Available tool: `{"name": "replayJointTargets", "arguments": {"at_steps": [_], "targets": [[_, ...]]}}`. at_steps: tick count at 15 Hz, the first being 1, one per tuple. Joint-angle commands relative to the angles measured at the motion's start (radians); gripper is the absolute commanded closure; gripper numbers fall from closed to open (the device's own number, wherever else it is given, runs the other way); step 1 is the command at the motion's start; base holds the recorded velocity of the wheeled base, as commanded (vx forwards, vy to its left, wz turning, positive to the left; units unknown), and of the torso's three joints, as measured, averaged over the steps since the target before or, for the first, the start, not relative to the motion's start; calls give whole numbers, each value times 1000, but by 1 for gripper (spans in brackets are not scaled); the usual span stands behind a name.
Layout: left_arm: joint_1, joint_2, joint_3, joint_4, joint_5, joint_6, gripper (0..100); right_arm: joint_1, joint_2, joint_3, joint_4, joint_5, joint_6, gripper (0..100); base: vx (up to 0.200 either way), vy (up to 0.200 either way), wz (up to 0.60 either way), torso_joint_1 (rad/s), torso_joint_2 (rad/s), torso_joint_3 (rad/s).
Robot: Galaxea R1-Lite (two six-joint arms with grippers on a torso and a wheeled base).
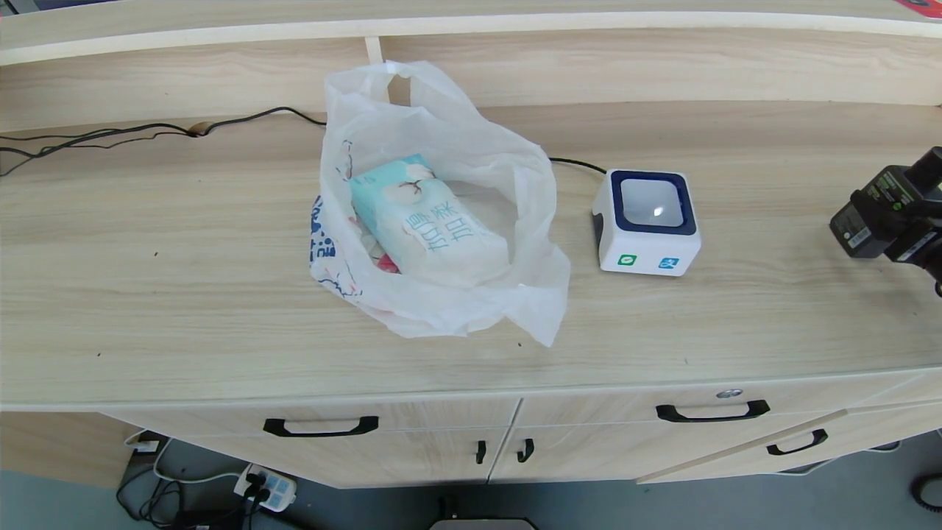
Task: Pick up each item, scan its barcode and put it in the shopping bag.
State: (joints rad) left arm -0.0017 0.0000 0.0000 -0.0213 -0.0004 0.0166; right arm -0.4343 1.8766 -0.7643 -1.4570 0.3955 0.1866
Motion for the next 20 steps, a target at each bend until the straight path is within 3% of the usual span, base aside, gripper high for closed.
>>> {"name": "replayJointTargets", "arguments": {"at_steps": [1, 8, 9, 20], "targets": [[0, 2, 0, 0, 0, 0, 0, 3, 38, -18, -6, 0, 8, 0, 0, 0, 0, 0, 0, 0], [0, 2, 0, 0, 0, 0, 0, 9, 107, -112, -69, 0, 39, 0, 0, 0, 0, 0, 0, 0], [0, 2, 0, 0, 0, 0, 0, 9, 115, -110, -88, 0, 42, 100, 0, 0, 0, 0, 0, 0], [0, 2, 0, 0, 0, 0, 0, 32, 55, -17, -114, 3, 146, 100, 0, 0, 0, 0, 0, 0]]}}
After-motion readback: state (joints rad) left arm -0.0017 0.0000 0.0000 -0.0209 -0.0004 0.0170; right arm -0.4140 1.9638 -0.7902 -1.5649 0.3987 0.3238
